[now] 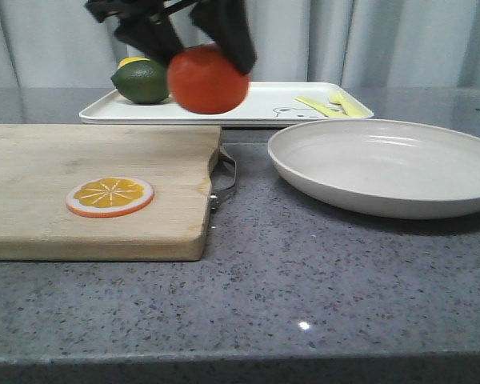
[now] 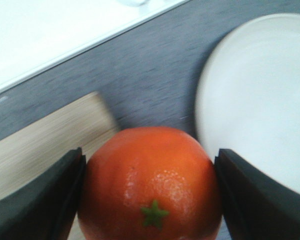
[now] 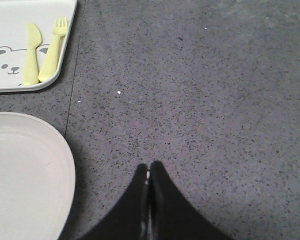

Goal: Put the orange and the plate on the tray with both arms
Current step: 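Lift the orange with the left gripper and lower it onto the white plate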

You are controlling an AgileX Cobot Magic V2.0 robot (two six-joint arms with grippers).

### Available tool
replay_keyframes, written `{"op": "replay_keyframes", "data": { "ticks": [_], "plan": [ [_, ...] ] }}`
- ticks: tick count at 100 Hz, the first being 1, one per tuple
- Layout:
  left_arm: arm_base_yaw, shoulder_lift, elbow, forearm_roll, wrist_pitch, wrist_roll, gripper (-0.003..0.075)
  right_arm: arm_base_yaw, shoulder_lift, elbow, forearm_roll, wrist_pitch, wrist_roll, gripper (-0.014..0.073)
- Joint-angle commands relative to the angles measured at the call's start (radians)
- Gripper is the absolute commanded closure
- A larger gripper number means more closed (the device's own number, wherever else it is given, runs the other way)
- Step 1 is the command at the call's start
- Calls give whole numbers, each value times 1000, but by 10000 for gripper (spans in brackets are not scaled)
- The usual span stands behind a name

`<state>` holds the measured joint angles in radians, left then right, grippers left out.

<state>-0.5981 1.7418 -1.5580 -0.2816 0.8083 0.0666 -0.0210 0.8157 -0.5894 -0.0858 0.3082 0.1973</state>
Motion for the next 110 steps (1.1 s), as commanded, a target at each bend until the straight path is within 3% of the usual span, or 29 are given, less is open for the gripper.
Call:
{"op": "replay_keyframes", "data": {
  "ticks": [1, 36, 79, 86, 110],
  "plan": [
    [-60, -12, -72, -24, -48, 3, 428, -1, -2, -42, -5, -75, -4, 652],
    [-219, 157, -234, -24, -48, 3, 428, -1, -2, -42, -5, -65, -4, 652],
    [-247, 203, -246, -25, -107, 3, 422, -1, -2, -42, -5, -65, -4, 652],
    [-247, 203, -246, -25, -107, 3, 394, -1, -2, -42, -5, -65, -4, 652],
    [-247, 203, -246, -25, -103, 3, 192, -1, -2, -42, -5, -65, -4, 652]
  ]
}}
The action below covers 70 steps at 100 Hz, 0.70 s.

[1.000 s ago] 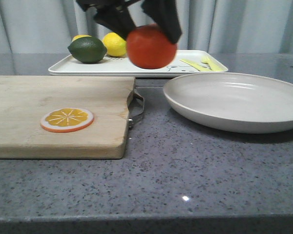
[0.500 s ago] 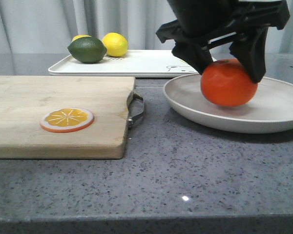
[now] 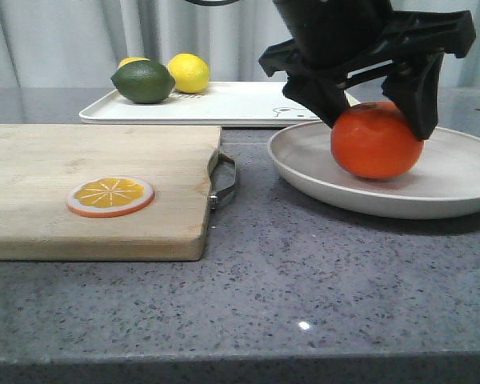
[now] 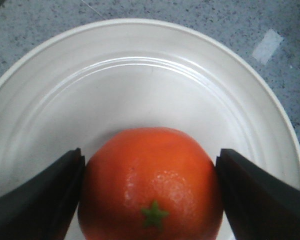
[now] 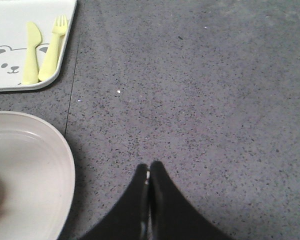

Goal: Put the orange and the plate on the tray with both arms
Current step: 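Lift the orange with the left gripper and lower it onto the white plate, then open the left gripper and raise it away from the orange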

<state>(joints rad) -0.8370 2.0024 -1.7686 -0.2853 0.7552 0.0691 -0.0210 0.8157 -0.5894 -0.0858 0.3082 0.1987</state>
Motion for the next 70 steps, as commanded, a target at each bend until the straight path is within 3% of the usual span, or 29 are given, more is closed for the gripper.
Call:
{"op": "replay_keyframes", "data": {
  "ticks": [1, 13, 50, 60, 70],
  "plan": [
    [-8, -58, -35, -21, -50, 1, 189, -1, -2, -42, -5, -65, -5, 652],
    [-8, -58, -35, -21, -39, 1, 160, -1, -2, -42, -5, -65, -5, 652],
    [-2, -92, -35, -27, -17, 1, 168, -1, -2, -42, -5, -64, -5, 652],
    [7, -127, -35, -25, -17, 1, 206, -1, -2, -42, -5, -64, -5, 652],
    [22, -169, -35, -21, -17, 1, 293, -1, -2, -42, -5, -64, -5, 652]
  ]
}}
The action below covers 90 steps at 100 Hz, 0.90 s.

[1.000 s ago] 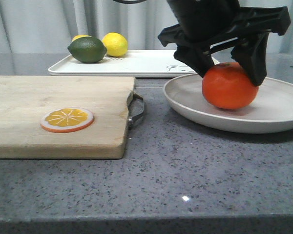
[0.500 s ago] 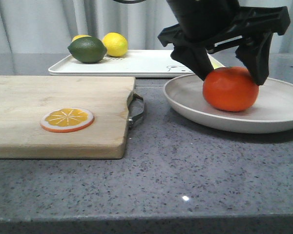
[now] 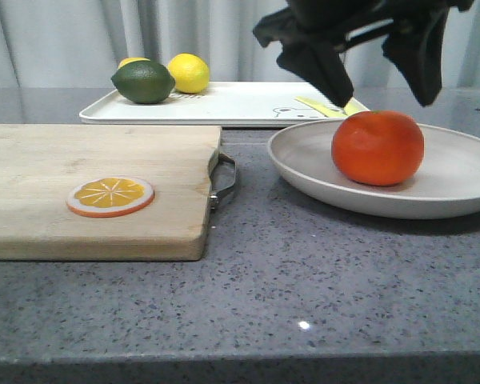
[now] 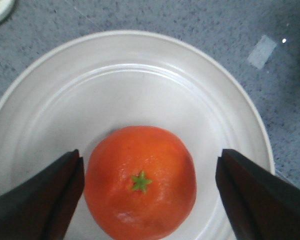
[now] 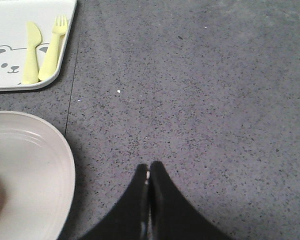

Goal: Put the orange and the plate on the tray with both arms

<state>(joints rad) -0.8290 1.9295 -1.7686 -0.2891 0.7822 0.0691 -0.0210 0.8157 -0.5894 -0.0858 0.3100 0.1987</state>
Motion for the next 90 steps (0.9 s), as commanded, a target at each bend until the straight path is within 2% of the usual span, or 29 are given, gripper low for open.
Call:
{"op": "replay_keyframes", "data": {
  "ticks": [1, 33, 73, 90],
  "plan": [
    [17, -100, -35, -15, -44, 1, 301, -1, -2, -42, -5, -66, -5, 652],
    [49, -259, 59, 61, -81, 1, 741, -1, -2, -42, -5, -60, -5, 652],
    [51, -578, 452, 77, -213, -3, 739, -1, -2, -42, -5, -53, -5, 652],
    [118, -721, 616, 77, -238, -36, 739, -1, -2, -42, -5, -24, -5, 652]
  ]
}}
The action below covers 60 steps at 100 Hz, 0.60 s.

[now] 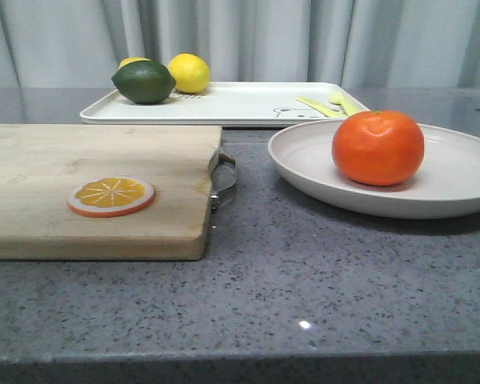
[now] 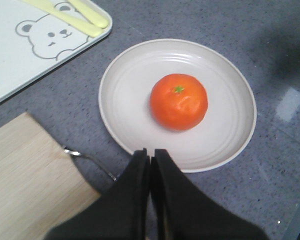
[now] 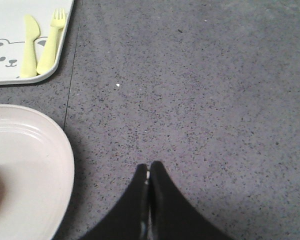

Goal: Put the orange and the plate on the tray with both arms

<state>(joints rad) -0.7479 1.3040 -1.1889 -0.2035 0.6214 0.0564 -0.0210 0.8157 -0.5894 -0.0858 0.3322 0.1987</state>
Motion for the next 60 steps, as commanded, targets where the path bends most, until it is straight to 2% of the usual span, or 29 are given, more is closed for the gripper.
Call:
{"op": "replay_keyframes", "data": {
  "ticks": [1, 33, 60],
  "plan": [
    [41, -109, 51, -9, -78, -23, 739, -1, -2, -42, -5, -46, -5, 652],
    [210, -472, 360, -11, -108, -23, 739, 0, -1, -42, -5, -6, -5, 652],
    [248, -765, 567, -11, -121, -56, 739, 15, 55, -80, -4, 63, -5, 652]
  ]
}}
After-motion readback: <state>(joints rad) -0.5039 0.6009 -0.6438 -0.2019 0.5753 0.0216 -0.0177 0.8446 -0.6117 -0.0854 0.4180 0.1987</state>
